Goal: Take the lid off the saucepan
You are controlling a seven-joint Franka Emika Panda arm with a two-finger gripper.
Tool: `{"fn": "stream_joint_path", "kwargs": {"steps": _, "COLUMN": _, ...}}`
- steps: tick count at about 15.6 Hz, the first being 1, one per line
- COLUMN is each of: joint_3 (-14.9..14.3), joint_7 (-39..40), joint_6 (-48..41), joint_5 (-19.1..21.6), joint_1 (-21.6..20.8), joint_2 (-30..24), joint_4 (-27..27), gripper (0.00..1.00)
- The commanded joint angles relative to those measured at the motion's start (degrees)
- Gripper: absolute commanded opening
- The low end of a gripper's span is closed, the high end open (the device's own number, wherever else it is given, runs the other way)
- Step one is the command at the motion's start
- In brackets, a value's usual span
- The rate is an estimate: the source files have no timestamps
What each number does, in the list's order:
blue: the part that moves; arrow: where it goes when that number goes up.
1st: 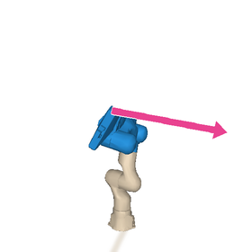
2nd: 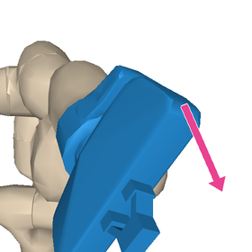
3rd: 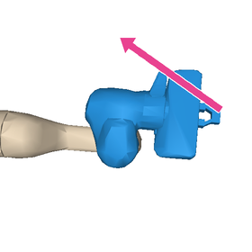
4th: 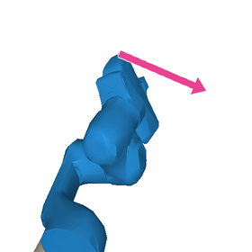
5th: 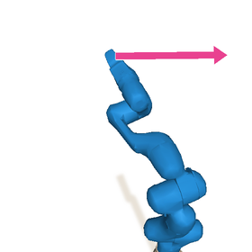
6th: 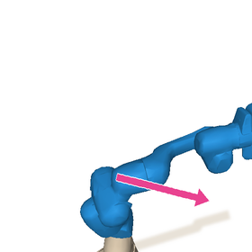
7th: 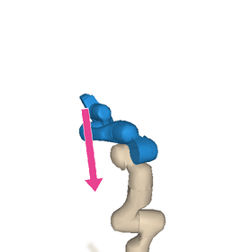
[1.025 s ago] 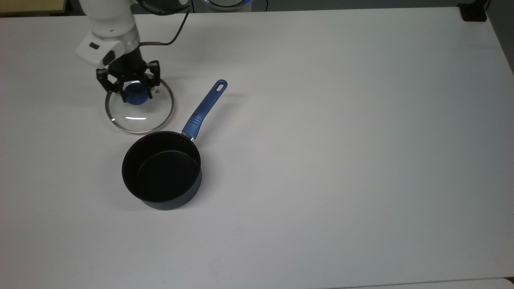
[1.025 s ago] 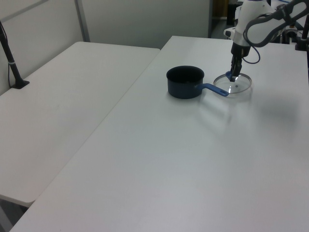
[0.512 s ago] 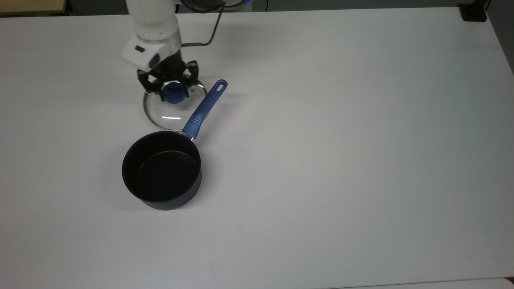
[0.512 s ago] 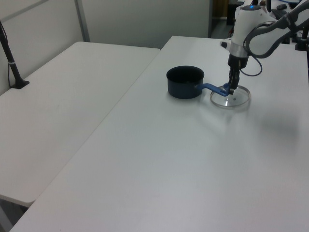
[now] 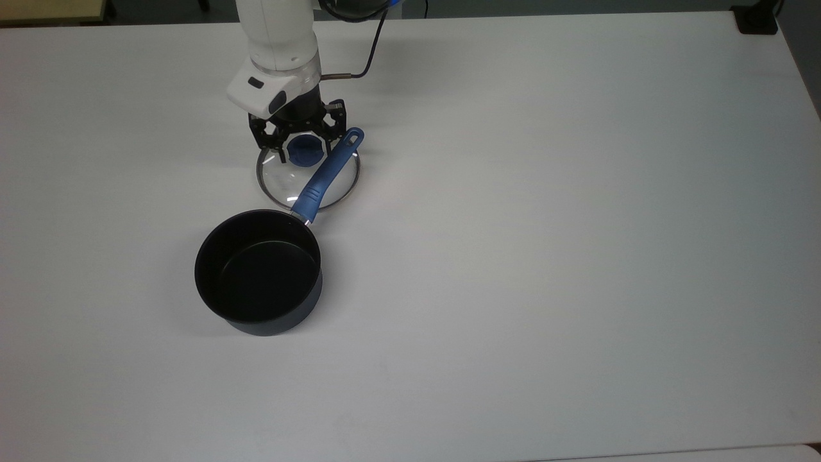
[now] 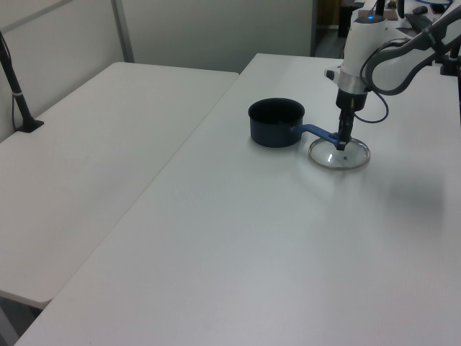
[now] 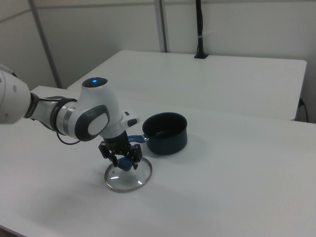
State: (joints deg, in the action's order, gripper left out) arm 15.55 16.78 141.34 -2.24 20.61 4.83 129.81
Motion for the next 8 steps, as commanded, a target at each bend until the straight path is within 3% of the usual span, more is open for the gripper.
{"fn": "stream_joint_path", "kwargs": {"steps": 1, "joint_3": -0.3, "joint_7": -1.0, "joint_6": -2.9, "joint_5": -0.1, "joint_1": -0.4, "joint_2": -3.3, "joint_4": 0.9, "gripper": 1.0}}
{"fn": "stream_joint_path", "kwargs": {"steps": 5, "joint_3": -0.3, "joint_7": -2.3, "joint_6": -13.3, "joint_5": -0.2, "joint_1": -0.7, "joint_2": -5.3, "joint_4": -4.4, "gripper": 1.0}}
{"fn": "stream_joint_path", "kwargs": {"steps": 8, "joint_3": -0.3, "joint_7": -8.0, "joint_6": -20.5, "joint_5": -0.2, "joint_1": -2.2, "joint_2": -5.9, "joint_4": -10.0, "gripper": 1.0}}
